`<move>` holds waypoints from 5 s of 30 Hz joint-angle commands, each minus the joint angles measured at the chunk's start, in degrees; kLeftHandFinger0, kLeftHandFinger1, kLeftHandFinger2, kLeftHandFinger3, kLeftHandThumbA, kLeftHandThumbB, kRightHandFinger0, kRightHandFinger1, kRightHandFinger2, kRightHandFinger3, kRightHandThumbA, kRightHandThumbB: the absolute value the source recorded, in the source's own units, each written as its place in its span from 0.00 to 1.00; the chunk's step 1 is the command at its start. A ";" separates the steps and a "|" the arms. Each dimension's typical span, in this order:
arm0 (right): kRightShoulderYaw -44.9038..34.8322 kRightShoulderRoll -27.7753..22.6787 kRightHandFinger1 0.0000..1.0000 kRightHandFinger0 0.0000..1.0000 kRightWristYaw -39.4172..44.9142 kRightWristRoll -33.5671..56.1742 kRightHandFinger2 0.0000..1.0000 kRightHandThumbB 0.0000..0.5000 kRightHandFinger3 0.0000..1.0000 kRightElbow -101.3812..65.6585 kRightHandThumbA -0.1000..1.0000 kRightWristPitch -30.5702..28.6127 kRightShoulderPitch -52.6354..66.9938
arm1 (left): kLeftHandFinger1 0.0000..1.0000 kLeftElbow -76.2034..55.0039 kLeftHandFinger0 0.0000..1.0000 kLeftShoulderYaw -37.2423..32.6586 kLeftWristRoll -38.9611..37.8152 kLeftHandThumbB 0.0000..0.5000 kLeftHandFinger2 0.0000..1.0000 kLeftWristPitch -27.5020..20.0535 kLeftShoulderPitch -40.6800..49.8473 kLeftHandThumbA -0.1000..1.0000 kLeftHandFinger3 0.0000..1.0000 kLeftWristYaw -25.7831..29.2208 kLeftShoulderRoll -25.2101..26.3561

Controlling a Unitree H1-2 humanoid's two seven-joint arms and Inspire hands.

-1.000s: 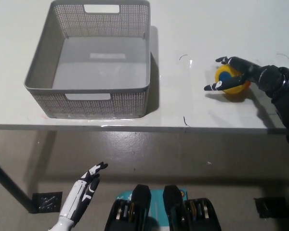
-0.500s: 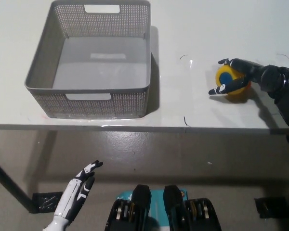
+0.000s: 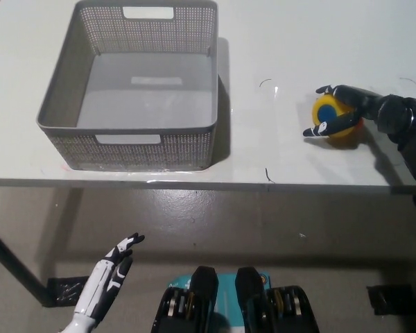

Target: Use the right hand to pick up a yellow duck toy and place it into a container on the left hand side

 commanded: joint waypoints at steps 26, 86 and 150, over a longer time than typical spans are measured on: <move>4.42 -1.16 0.17 0.01 5.29 -3.02 0.41 0.69 0.81 2.46 0.22 8.71 -2.66 | 1.00 -2.01 1.00 1.54 -1.20 1.00 1.00 -1.87 0.57 1.00 1.00 1.46 0.72; -20.24 5.72 0.45 0.00 -18.48 12.03 0.79 0.32 0.84 -17.17 0.00 1.35 -11.09 | 1.00 -4.98 0.85 2.77 0.15 1.00 1.00 -1.87 6.41 1.00 1.00 3.39 1.99; -18.99 11.14 1.00 1.00 -12.00 12.45 1.00 0.87 1.00 -44.51 1.00 12.68 -8.26 | 1.00 -4.45 0.62 -5.25 0.87 1.00 1.00 -1.87 2.57 1.00 1.00 -0.10 1.46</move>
